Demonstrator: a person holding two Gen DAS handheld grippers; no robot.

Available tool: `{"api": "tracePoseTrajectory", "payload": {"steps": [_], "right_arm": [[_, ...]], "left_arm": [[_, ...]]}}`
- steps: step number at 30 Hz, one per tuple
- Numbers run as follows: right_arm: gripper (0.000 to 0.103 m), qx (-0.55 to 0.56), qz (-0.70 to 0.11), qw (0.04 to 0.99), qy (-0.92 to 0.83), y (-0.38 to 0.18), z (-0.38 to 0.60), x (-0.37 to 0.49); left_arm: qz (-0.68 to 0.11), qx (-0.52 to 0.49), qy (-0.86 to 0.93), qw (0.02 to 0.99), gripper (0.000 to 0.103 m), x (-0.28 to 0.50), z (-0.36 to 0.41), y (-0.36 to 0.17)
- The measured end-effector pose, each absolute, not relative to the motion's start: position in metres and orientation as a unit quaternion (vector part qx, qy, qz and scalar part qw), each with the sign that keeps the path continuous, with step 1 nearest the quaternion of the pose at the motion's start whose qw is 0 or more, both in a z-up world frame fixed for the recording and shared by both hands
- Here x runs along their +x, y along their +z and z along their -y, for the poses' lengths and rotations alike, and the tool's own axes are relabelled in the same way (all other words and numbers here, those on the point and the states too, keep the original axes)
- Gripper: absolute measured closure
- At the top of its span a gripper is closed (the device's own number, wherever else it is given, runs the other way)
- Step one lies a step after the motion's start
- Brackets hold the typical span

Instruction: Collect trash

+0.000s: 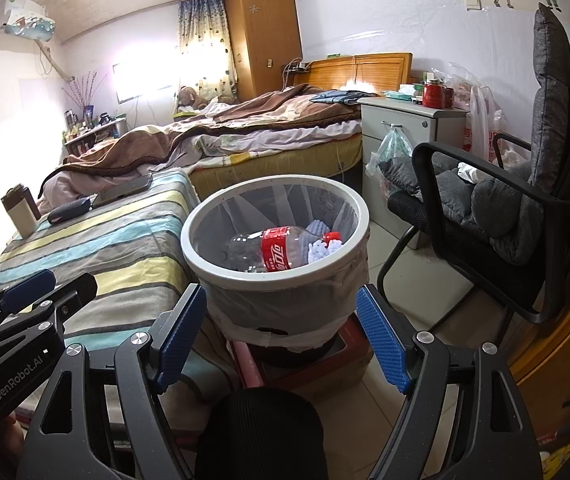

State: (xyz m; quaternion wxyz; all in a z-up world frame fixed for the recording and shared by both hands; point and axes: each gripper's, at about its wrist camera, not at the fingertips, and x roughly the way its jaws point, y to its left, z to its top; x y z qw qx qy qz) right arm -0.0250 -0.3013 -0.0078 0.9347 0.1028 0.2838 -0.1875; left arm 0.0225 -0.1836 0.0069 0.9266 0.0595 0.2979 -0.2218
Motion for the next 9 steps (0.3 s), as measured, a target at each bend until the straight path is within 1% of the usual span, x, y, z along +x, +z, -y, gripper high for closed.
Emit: {"api": "tracePoseTrajectory", "payload": {"steps": [9], "right_arm": [[0.025,0.103,-0.284,0.935,-0.187,-0.0074,0.3006,-0.0249]], "left_arm": [[-0.302,0.059,-0.218,0.926,0.048,0.0235,0.1848,0.0038]]}}
